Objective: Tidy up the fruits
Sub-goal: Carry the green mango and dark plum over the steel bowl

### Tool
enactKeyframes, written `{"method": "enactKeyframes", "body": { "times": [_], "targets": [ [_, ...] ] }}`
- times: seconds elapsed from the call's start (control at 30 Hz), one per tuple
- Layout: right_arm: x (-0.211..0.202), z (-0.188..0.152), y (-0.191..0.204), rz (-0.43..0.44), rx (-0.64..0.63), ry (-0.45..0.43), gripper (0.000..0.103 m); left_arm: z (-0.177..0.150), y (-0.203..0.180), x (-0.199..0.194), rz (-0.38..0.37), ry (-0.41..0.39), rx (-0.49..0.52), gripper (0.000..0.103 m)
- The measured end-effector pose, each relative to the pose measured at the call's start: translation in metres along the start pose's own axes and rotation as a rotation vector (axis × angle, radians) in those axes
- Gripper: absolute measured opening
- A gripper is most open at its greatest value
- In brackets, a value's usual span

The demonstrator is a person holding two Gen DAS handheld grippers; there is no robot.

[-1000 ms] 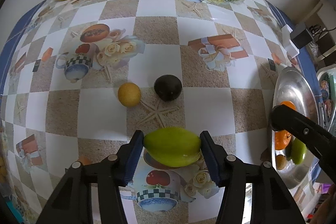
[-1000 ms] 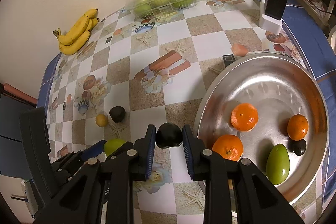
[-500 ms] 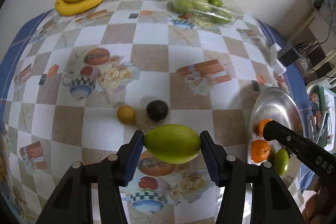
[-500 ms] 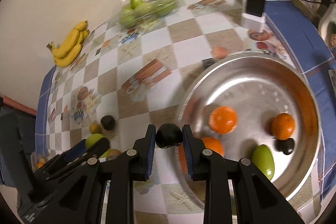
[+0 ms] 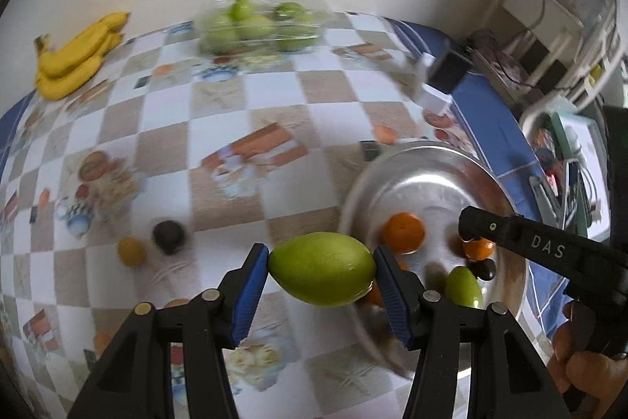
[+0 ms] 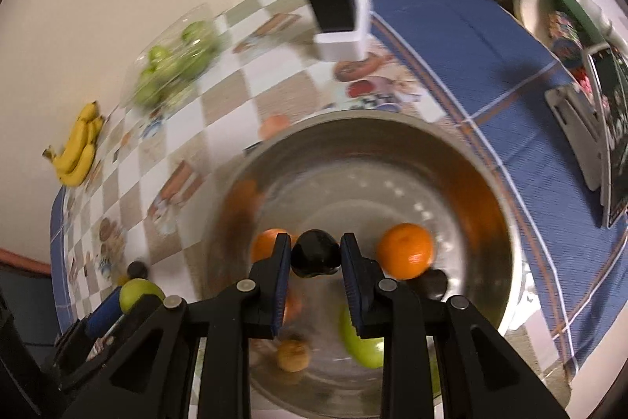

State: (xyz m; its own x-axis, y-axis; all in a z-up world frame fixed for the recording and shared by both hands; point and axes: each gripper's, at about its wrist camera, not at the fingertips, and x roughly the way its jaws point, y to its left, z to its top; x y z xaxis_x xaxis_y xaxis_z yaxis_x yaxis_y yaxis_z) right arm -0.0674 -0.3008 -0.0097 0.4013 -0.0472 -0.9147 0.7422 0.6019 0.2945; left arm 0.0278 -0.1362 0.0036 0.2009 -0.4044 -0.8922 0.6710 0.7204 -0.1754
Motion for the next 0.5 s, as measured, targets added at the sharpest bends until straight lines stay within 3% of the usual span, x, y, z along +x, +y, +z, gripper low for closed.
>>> {"method": "enactKeyframes", "body": {
  "times": [0.2, 0.5],
  "targets": [
    [0.002, 0.004, -0.006, 0.0, 0.005, -0.016, 0.027, 0.005, -0.026, 0.014, 0.014, -0.022, 0.091, 0.058],
    [0.018, 0.008, -0.01, -0.01, -0.005, 0.003, 0.027, 0.008, -0.036, 0.03, 0.034, -0.023, 0.139, 0.058]
  ]
}}
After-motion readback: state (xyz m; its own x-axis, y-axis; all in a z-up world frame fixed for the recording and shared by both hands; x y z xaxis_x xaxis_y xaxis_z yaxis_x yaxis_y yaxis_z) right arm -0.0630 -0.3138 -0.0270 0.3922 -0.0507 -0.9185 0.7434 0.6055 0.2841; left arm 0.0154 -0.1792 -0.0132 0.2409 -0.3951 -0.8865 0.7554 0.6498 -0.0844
